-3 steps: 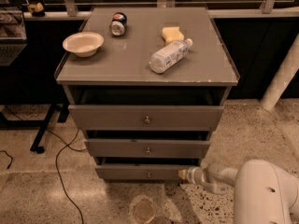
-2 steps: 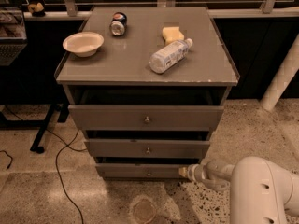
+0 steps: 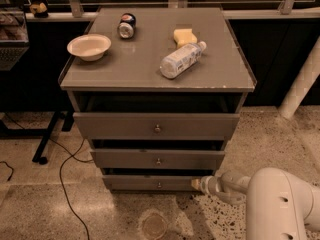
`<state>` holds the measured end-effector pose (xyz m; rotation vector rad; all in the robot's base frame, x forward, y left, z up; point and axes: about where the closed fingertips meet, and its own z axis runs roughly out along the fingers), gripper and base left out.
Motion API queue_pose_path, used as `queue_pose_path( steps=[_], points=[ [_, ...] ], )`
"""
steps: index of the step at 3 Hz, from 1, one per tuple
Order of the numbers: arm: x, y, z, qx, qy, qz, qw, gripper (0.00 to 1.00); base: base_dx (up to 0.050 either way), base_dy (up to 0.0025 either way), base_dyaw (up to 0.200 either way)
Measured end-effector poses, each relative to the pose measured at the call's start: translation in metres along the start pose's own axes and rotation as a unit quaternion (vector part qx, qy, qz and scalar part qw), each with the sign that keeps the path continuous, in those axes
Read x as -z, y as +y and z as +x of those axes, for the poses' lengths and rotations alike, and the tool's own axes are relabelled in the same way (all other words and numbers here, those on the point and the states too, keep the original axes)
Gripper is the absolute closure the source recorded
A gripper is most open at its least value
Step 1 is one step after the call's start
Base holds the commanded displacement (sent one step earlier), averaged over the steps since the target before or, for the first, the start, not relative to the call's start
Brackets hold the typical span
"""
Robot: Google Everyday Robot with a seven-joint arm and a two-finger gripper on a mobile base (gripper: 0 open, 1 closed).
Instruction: Close bottom drawer
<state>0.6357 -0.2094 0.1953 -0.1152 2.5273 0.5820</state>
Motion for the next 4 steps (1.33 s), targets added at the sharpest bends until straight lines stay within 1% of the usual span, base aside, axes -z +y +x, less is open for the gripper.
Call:
queue_pose_path(
  steps=[2,3,4],
  points=[
    [0.015,0.004,0.032,0.003,-0.004,-0.054,0.9985,0.12,0.000,0.00000,0.000],
    [0.015,0.004,0.032,0.003,-0.004,-0.055,0.9985,0.00,0.000,0.00000,0.000],
    [0.015,0.004,0.032,0.003,-0.004,-0.055,0.9985,0.00,0.000,0.00000,0.000]
  ],
)
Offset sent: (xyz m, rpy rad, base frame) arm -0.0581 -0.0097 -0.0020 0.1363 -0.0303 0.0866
